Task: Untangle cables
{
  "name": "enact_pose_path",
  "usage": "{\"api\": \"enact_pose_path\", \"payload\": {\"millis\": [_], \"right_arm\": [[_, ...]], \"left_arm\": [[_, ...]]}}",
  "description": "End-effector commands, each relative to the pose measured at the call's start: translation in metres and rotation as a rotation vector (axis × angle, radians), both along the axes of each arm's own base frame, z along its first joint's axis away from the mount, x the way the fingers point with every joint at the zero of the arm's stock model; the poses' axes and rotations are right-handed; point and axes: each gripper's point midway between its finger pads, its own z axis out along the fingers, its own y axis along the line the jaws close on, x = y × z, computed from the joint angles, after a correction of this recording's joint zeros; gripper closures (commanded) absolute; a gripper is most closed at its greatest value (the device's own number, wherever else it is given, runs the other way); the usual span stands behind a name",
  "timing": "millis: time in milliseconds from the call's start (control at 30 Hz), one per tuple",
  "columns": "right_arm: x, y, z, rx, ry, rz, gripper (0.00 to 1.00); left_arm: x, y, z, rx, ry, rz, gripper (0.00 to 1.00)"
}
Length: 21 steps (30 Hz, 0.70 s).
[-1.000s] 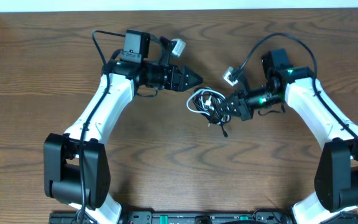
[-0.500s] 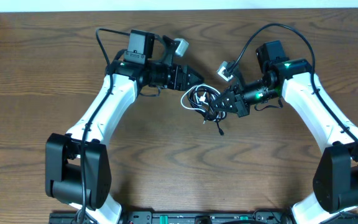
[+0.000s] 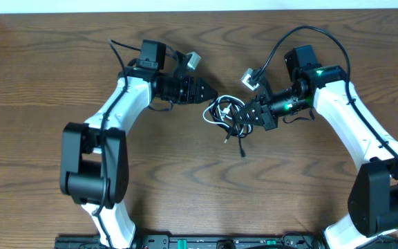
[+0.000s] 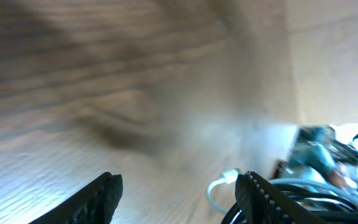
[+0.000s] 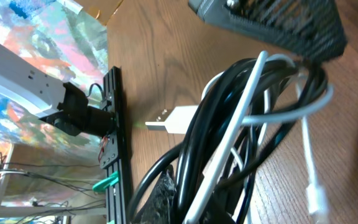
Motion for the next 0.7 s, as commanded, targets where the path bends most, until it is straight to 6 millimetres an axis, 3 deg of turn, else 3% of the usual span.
{"api": "enact_pose_path", "payload": {"millis": [0,267,500,667], "right_arm": [[0.001,0.004,0.023,0.064,-0.059,0.018,0.99],[0.001,0.004,0.023,0.064,-0.059,0.018,0.99],[0.002,0.003,0.023,0.064,-0.059,0.015,0.99],[0.003,0.002,0.023,0.064,-0.055,0.009,0.99]], "left_arm": [[-0.014,-0.014,0.016,-0.180,-0.016,-0.121,0.37],[-0.025,-0.022,0.040,-0.330,-0.041,-0.201,0.36],[-0.027,-0.023,0.038,-0.327,-0.041,-0.207,0.37],[-0.044,-0.033,0.024,-0.258,-0.023,-0.249,0.37]]}}
